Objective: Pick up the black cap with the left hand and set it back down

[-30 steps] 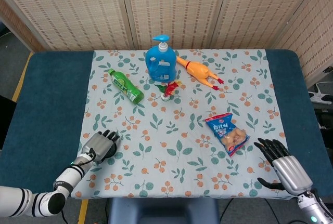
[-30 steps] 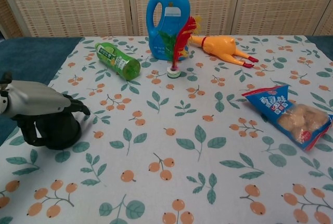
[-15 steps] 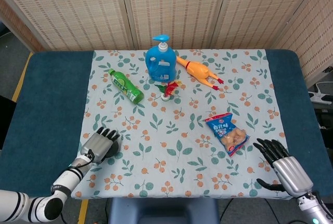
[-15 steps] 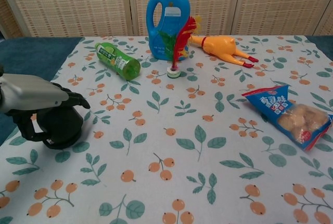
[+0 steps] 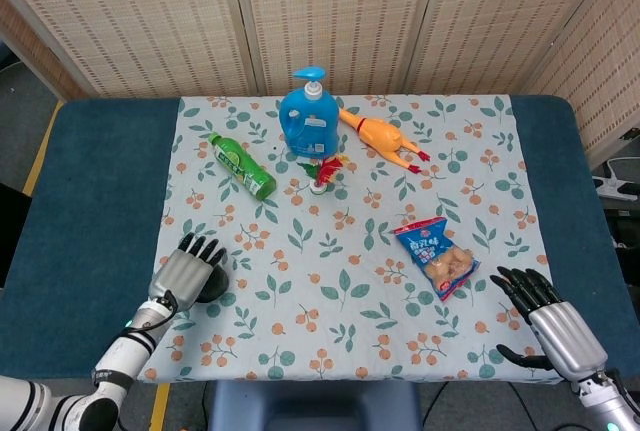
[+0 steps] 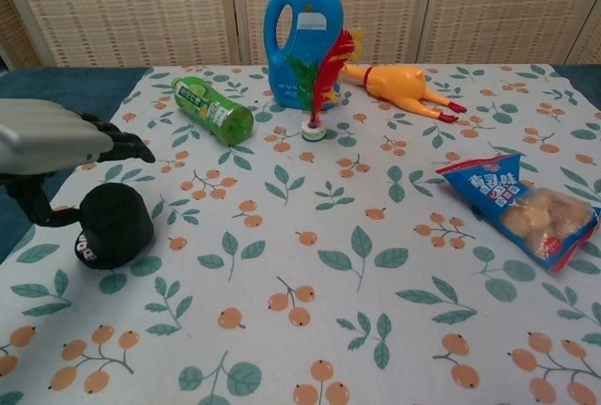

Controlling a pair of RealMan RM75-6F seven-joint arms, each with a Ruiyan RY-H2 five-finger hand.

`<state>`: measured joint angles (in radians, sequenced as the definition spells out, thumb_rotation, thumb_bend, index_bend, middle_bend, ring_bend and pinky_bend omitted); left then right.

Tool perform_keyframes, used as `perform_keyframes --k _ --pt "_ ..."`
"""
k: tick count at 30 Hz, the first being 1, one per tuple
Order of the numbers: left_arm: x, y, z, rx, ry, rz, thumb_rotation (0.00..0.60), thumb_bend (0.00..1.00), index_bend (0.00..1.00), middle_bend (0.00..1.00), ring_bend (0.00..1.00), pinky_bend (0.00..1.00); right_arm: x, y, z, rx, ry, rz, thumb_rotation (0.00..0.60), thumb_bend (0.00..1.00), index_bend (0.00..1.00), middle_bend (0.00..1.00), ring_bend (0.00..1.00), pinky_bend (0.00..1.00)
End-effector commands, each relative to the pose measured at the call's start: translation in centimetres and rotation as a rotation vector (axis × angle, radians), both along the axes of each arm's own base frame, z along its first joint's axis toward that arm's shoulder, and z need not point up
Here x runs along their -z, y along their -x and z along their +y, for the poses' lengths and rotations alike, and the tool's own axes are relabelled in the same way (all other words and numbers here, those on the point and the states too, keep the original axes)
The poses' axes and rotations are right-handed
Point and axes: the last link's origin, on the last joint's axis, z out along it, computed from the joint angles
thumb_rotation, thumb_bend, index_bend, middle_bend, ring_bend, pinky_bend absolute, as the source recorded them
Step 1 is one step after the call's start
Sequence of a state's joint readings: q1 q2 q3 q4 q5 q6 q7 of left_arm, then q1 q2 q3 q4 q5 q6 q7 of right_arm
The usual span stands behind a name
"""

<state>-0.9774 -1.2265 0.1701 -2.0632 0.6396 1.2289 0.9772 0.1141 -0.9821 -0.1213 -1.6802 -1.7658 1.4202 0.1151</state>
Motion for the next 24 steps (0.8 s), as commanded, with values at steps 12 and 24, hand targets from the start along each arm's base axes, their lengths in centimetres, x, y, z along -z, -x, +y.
perform_keyframes --k 12,24 --pt "-1.7 3.5 -0.7 -0.104 0.024 -0.087 0.6 0.4 0.0 0.0 0.0 0.06 0.8 -0.1 -0.1 0.005 -0.017 0.021 0.522 0.12 0.0 0.0 0.0 0.0" --pt "-1.0 1.3 -1.5 -0.062 0.108 -0.296 0.6 0.31 0.0 0.0 0.0 0.08 1.1 -0.3 0.1 -0.002 -0.044 0.02 0.522 0.12 0.0 0.0 0.0 0.0"
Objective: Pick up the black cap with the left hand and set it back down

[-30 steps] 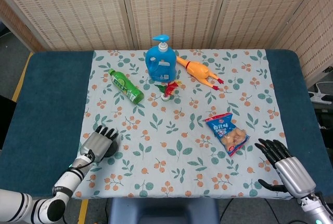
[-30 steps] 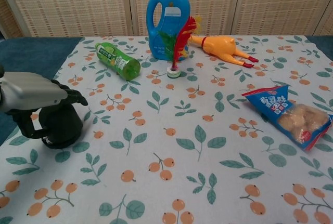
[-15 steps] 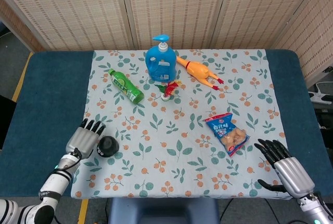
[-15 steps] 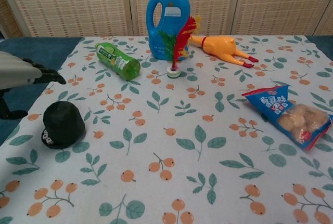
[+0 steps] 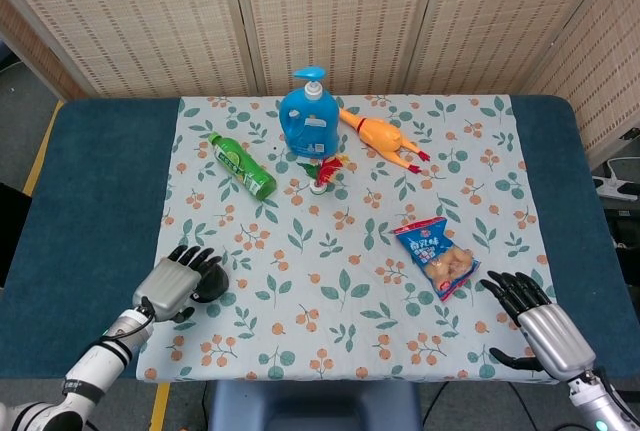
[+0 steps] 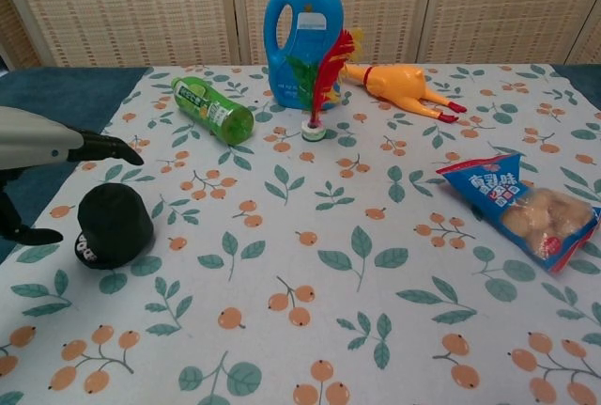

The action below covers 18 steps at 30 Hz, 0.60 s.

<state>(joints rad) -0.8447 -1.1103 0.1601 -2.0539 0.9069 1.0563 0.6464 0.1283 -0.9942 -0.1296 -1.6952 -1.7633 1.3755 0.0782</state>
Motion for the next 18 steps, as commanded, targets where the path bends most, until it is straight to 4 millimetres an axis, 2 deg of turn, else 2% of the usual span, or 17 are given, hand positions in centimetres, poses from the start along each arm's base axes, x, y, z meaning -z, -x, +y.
perform_keyframes --k 1,18 --pt "0.5 -0.2 0.2 0.002 0.021 -0.06 0.6 0.31 0.0 0.0 0.0 0.08 -0.1 0.0 0.1 -0.003 -0.004 -0.002 0.522 0.12 0.0 0.0 0.0 0.0" --pt "3.0 0.5 1.7 0.021 0.001 0.041 0.6 0.31 0.0 0.0 0.0 0.07 -0.5 -0.1 0.5 -0.011 0.007 -0.01 0.522 0.12 0.0 0.0 0.0 0.0"
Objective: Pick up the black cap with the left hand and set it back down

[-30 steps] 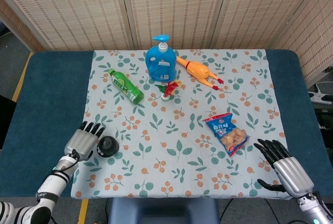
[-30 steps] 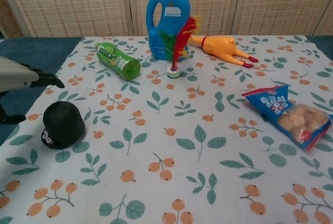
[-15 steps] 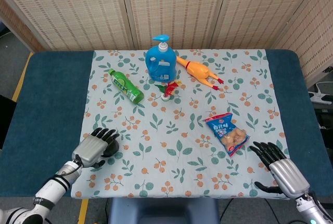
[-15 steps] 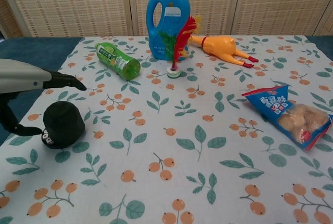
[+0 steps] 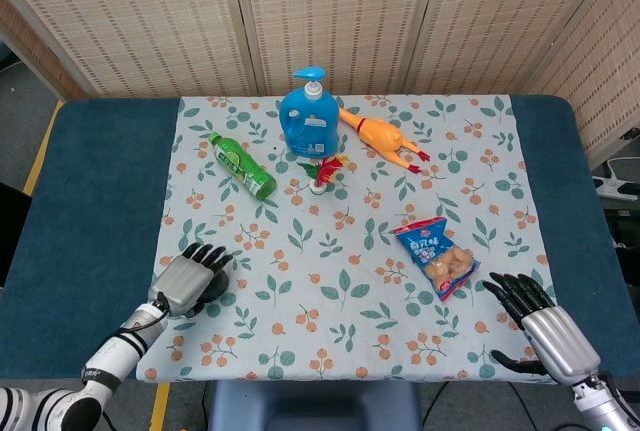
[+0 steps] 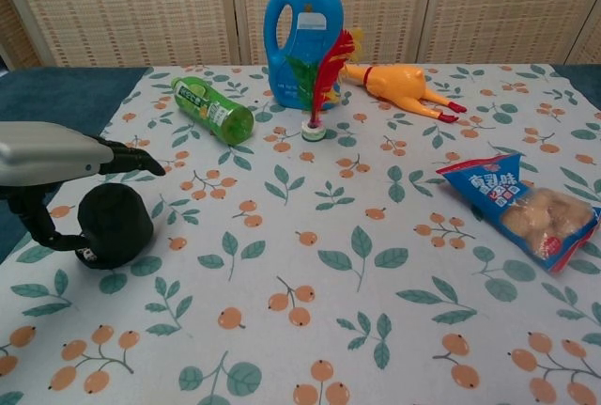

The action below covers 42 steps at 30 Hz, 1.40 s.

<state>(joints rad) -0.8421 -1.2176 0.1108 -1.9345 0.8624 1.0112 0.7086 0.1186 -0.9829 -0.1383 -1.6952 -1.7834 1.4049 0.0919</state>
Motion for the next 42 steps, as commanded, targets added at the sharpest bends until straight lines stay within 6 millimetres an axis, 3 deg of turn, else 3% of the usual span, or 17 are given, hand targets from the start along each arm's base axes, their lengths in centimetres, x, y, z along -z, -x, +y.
perform_keyframes --k 1,7,18,25,27,30,34,42 --pt "0.4 0.0 0.4 0.004 -0.008 0.004 0.6 0.31 0.01 0.0 0.0 0.07 0.0 0.0 0.0 0.0 -0.002 0.002 0.522 0.12 0.0 0.0 0.0 0.0" --pt "0.6 0.5 0.7 -0.005 -0.006 0.017 0.6 0.31 0.09 0.0 0.0 0.06 -0.2 0.0 0.0 0.005 0.014 -0.002 0.522 0.12 0.0 0.0 0.0 0.0" --pt "1.1 0.7 0.8 0.017 -0.024 0.036 0.6 0.32 0.34 0.0 0.0 0.07 -0.1 0.0 0.0 0.002 0.007 0.001 0.523 0.12 0.0 0.0 0.0 0.0" --pt "1.3 0.7 0.8 0.036 -0.039 0.046 0.6 0.33 0.39 0.0 0.0 0.1 -0.1 0.0 0.0 0.004 0.008 0.003 0.522 0.12 0.0 0.0 0.0 0.0" --pt "1.3 0.6 0.8 0.038 -0.04 0.042 0.6 0.35 0.4 0.06 0.03 0.17 -0.1 0.0 0.0 0.004 0.007 0.003 0.522 0.12 0.0 0.0 0.0 0.0" --pt "1.4 0.7 0.7 0.037 -0.034 0.021 0.6 0.38 0.43 0.27 0.2 0.41 -0.1 0.1 -0.1 0.009 0.012 0.004 0.522 0.12 0.0 0.0 0.0 0.0" --pt "1.3 0.8 0.6 0.053 -0.041 0.006 0.6 0.42 0.48 0.44 0.38 0.62 0.0 0.1 -0.1 0.01 0.013 0.005 0.521 0.12 0.0 0.0 0.0 0.0" --pt "1.2 0.4 0.5 0.096 -0.082 -0.016 0.6 0.46 0.56 0.54 0.49 0.71 0.1 0.1 -0.1 0.013 0.003 0.009 0.522 0.12 0.0 0.0 0.0 0.0"
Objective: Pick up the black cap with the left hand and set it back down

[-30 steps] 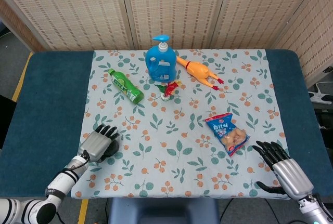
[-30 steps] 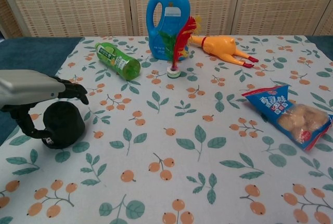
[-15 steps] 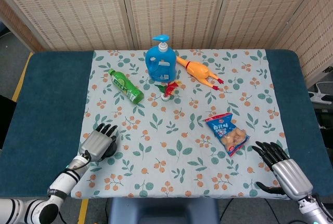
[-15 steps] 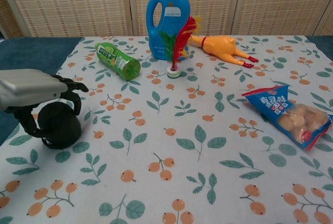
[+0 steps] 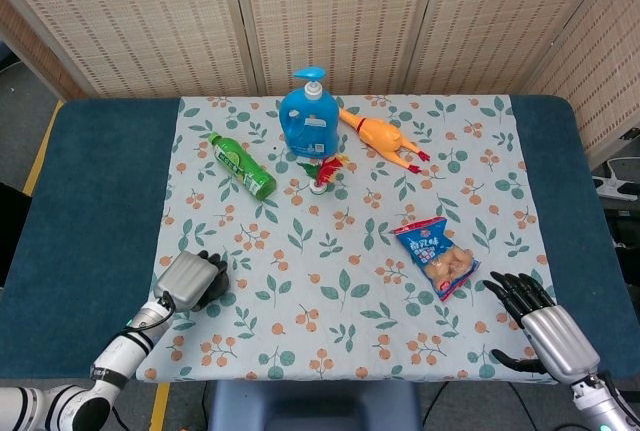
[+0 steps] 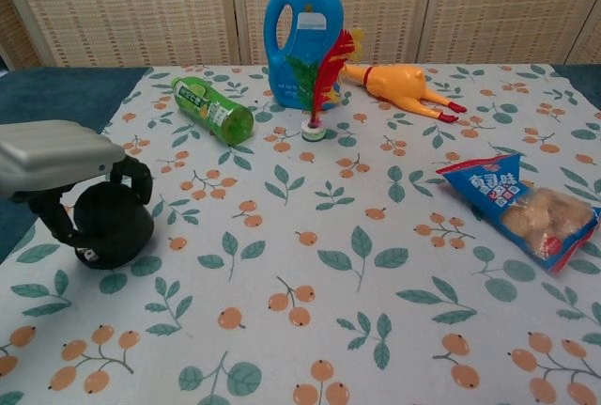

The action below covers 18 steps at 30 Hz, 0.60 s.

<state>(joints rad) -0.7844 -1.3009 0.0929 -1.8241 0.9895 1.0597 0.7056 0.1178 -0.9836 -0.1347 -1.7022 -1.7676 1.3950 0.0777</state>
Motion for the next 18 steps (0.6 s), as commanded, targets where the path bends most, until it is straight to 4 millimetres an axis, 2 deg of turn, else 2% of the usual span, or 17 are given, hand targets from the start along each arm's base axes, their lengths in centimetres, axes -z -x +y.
perform_keyframes --k 1,7,11,14,18 --pt "-0.1 -0.2 0.0 0.016 -0.019 -0.011 0.6 0.46 0.57 0.55 0.49 0.71 0.0 0.0 0.0 0.001 -0.001 -0.001 0.522 0.12 0.0 0.0 0.0 0.0" --pt "-1.5 -1.0 -0.1 0.034 -0.058 -0.039 0.6 0.5 0.59 0.57 0.51 0.73 0.0 0.0 -0.1 0.002 -0.001 0.002 0.522 0.12 0.0 0.0 0.0 0.0" --pt "-3.9 -1.4 0.5 0.029 -0.122 -0.061 0.6 0.5 0.59 0.57 0.51 0.72 0.0 0.1 -0.1 0.004 -0.002 0.004 0.522 0.12 0.0 0.0 0.0 0.0" --pt "-5.3 -0.2 1.5 -0.022 -0.16 -0.033 0.6 0.5 0.59 0.57 0.51 0.72 0.1 0.1 -0.1 0.007 -0.002 0.004 0.522 0.12 0.0 0.0 0.0 0.0" --pt "-5.4 3.2 2.6 -0.133 -0.148 0.029 0.6 0.49 0.59 0.57 0.51 0.72 0.1 0.0 -0.1 0.003 0.001 0.005 0.522 0.12 0.0 0.0 0.0 0.0"
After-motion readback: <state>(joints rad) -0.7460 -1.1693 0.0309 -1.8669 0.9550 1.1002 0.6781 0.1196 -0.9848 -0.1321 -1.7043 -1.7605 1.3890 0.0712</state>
